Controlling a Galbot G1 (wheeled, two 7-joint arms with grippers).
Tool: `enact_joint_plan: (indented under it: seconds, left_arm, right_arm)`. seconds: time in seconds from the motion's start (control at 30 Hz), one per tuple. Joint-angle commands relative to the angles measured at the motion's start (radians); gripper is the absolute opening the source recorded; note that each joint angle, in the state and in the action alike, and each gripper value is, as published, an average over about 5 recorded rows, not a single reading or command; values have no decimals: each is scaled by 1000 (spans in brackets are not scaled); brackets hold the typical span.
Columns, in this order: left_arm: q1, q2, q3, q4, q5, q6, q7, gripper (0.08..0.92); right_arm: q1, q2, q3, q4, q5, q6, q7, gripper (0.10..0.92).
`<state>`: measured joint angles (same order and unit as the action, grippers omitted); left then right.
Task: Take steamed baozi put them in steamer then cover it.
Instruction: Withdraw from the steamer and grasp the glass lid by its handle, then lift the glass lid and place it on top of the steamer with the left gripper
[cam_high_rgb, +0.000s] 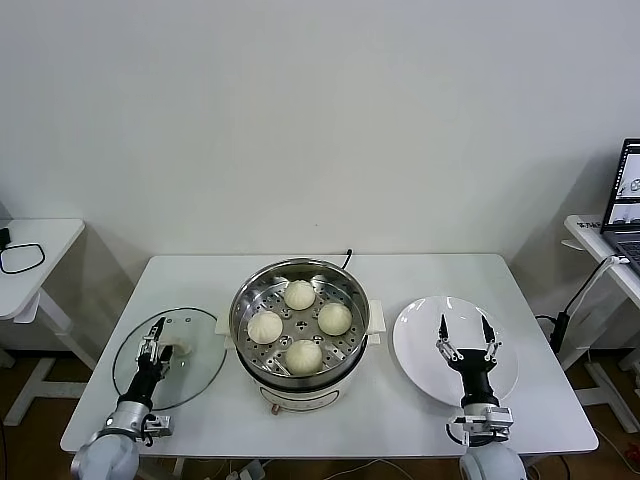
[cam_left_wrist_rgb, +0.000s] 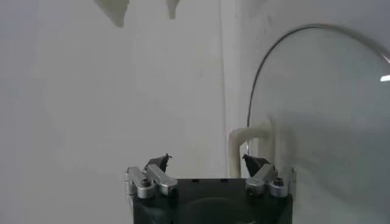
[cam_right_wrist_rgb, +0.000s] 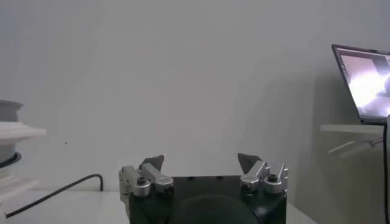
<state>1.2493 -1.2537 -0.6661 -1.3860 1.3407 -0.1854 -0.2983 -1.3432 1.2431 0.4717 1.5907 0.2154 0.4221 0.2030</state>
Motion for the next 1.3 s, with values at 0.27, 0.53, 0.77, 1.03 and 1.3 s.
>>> enact_joint_plan:
  seconds: [0.27,0.53,0.77,1.03,1.3]
  left_arm:
    - [-62,3,18,71,19,4,10,779]
    - [-63,4,25,75,-6,7,31,558]
    - [-58,4,23,66,-22,3,35,351]
    - [-20,19,-13,-41,-77,8,35,194]
    - [18,113,-107,-320,-191,62,72,193]
  right_arm:
    - [-8,4,14,8,-9,3,1,823]
    - [-6,3,17,10,-13,4,2,823]
    - [-9,7,21,8,-16,8,0,823]
    - [-9,14,20,8,-23,12,-3,823]
    - [-12,18,19,10,-28,18,-6,823]
